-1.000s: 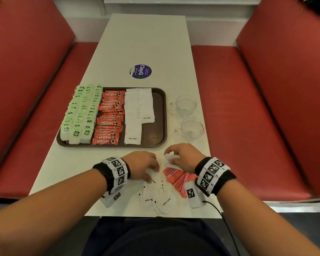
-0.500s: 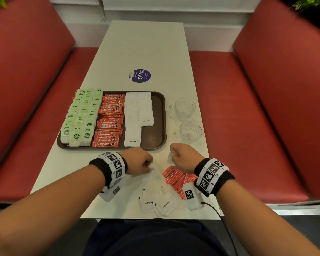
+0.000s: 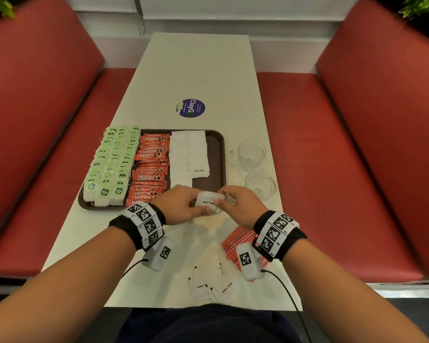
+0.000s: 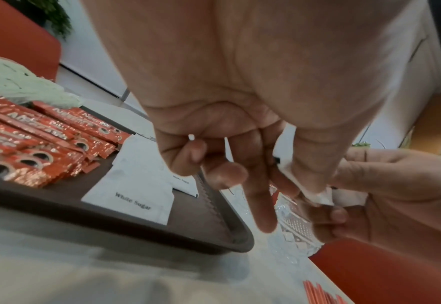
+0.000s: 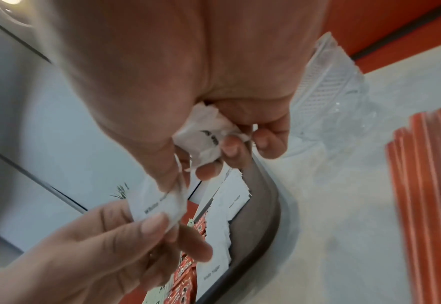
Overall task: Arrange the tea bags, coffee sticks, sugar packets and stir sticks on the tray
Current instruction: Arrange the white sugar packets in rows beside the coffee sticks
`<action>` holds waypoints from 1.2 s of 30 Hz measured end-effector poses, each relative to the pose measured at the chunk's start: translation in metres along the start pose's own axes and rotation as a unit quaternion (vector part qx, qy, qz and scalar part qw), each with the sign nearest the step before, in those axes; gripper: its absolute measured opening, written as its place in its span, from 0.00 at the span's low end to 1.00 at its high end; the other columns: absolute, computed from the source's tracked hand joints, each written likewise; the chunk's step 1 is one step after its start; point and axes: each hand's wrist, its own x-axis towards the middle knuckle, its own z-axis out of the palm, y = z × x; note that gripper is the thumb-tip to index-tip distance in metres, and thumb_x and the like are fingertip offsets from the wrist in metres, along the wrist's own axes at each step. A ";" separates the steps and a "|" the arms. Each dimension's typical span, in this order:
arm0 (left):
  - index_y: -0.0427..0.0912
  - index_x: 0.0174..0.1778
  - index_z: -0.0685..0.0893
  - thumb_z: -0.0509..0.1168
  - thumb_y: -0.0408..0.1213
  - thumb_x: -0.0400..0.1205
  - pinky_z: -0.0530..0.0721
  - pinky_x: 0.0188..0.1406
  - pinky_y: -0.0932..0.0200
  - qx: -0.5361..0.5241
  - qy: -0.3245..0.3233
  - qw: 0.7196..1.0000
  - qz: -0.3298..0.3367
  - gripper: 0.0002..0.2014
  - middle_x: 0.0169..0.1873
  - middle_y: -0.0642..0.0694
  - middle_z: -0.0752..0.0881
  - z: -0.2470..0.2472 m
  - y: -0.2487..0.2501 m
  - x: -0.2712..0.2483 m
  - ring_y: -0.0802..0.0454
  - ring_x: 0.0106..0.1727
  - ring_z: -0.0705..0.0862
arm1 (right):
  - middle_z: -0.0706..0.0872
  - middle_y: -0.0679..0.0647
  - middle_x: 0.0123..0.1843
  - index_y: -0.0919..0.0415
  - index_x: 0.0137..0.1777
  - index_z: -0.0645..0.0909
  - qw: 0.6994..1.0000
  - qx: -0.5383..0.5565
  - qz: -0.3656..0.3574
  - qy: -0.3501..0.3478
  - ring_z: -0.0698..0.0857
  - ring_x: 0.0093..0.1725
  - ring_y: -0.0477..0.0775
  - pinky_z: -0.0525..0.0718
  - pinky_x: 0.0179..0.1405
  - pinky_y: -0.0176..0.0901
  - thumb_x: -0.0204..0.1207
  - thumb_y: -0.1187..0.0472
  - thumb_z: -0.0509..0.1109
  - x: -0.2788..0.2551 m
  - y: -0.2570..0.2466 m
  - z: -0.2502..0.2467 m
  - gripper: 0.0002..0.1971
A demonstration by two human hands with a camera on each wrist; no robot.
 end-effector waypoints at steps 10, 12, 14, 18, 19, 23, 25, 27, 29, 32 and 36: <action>0.57 0.49 0.87 0.71 0.48 0.82 0.70 0.34 0.65 0.074 0.054 0.996 -0.008 0.03 0.41 0.60 0.86 -0.023 0.000 0.030 0.65 0.38 0.78 | 0.86 0.51 0.47 0.52 0.57 0.80 1.000 -0.017 0.023 -0.003 0.84 0.42 0.55 0.84 0.44 0.52 0.85 0.54 0.66 0.010 -0.006 -0.010 0.06; 0.54 0.52 0.88 0.70 0.47 0.82 0.75 0.39 0.63 0.089 0.084 0.991 -0.048 0.05 0.45 0.57 0.87 -0.027 -0.009 0.042 0.62 0.41 0.80 | 0.86 0.51 0.51 0.53 0.61 0.78 0.999 0.004 0.041 -0.005 0.85 0.43 0.55 0.85 0.44 0.55 0.85 0.59 0.63 0.011 -0.007 -0.013 0.08; 0.51 0.54 0.88 0.70 0.46 0.83 0.82 0.51 0.55 0.088 0.118 0.986 -0.081 0.07 0.48 0.53 0.88 -0.031 -0.018 0.055 0.54 0.48 0.84 | 0.82 0.51 0.56 0.55 0.63 0.75 0.998 0.039 0.056 -0.005 0.82 0.52 0.49 0.80 0.44 0.43 0.84 0.64 0.60 0.011 -0.007 -0.016 0.11; 0.48 0.58 0.88 0.69 0.46 0.84 0.82 0.56 0.52 0.131 0.112 0.978 -0.118 0.10 0.53 0.48 0.89 -0.035 -0.028 0.083 0.48 0.55 0.85 | 0.79 0.53 0.40 0.58 0.56 0.74 0.995 0.056 0.083 -0.007 0.76 0.36 0.51 0.73 0.35 0.43 0.82 0.65 0.58 0.015 -0.005 -0.017 0.07; 0.49 0.58 0.88 0.69 0.47 0.84 0.82 0.55 0.53 0.137 0.107 0.977 -0.121 0.10 0.53 0.48 0.89 -0.034 -0.029 0.090 0.48 0.55 0.85 | 0.79 0.53 0.39 0.59 0.55 0.75 0.995 0.051 0.088 -0.009 0.77 0.36 0.52 0.74 0.35 0.44 0.82 0.65 0.58 0.016 -0.004 -0.017 0.06; 0.50 0.58 0.88 0.69 0.46 0.83 0.83 0.54 0.52 0.136 0.085 0.979 -0.129 0.10 0.54 0.48 0.89 -0.029 -0.033 0.105 0.48 0.55 0.85 | 0.84 0.56 0.47 0.55 0.58 0.75 0.993 0.057 0.098 -0.027 0.86 0.46 0.60 0.83 0.45 0.52 0.82 0.64 0.59 0.018 -0.003 -0.015 0.08; 0.51 0.61 0.88 0.69 0.46 0.84 0.83 0.55 0.53 0.153 0.075 0.976 -0.133 0.11 0.56 0.48 0.89 -0.029 -0.035 0.109 0.48 0.57 0.85 | 0.84 0.56 0.50 0.54 0.57 0.75 0.993 0.066 0.097 -0.034 0.87 0.47 0.61 0.86 0.50 0.58 0.81 0.65 0.59 0.018 -0.003 -0.014 0.08; 0.50 0.63 0.88 0.69 0.47 0.84 0.83 0.57 0.53 0.179 0.067 0.972 -0.137 0.13 0.57 0.48 0.89 -0.031 -0.037 0.111 0.47 0.58 0.85 | 0.85 0.57 0.50 0.55 0.56 0.76 0.992 0.069 0.098 -0.037 0.87 0.47 0.61 0.87 0.52 0.62 0.81 0.65 0.60 0.018 -0.002 -0.014 0.08; 0.51 0.62 0.88 0.70 0.47 0.83 0.84 0.58 0.50 0.196 0.065 0.968 -0.140 0.13 0.56 0.49 0.89 -0.033 -0.039 0.112 0.47 0.58 0.85 | 0.85 0.58 0.49 0.56 0.55 0.76 0.991 0.073 0.104 -0.040 0.88 0.47 0.61 0.87 0.52 0.63 0.81 0.66 0.61 0.019 -0.001 -0.013 0.07; 0.52 0.61 0.86 0.73 0.47 0.79 0.84 0.59 0.47 0.200 0.080 0.965 -0.147 0.15 0.56 0.49 0.87 -0.033 -0.039 0.114 0.47 0.58 0.84 | 0.87 0.61 0.48 0.59 0.53 0.76 0.990 0.086 0.107 -0.042 0.90 0.42 0.56 0.87 0.48 0.60 0.81 0.66 0.60 0.020 0.001 -0.013 0.06; 0.54 0.62 0.81 0.70 0.51 0.80 0.82 0.59 0.46 0.210 0.108 0.964 -0.120 0.16 0.58 0.49 0.80 -0.027 -0.026 0.118 0.47 0.59 0.82 | 0.88 0.58 0.48 0.56 0.57 0.75 0.988 0.104 0.099 -0.048 0.91 0.40 0.49 0.91 0.47 0.55 0.85 0.65 0.58 0.022 0.006 -0.012 0.07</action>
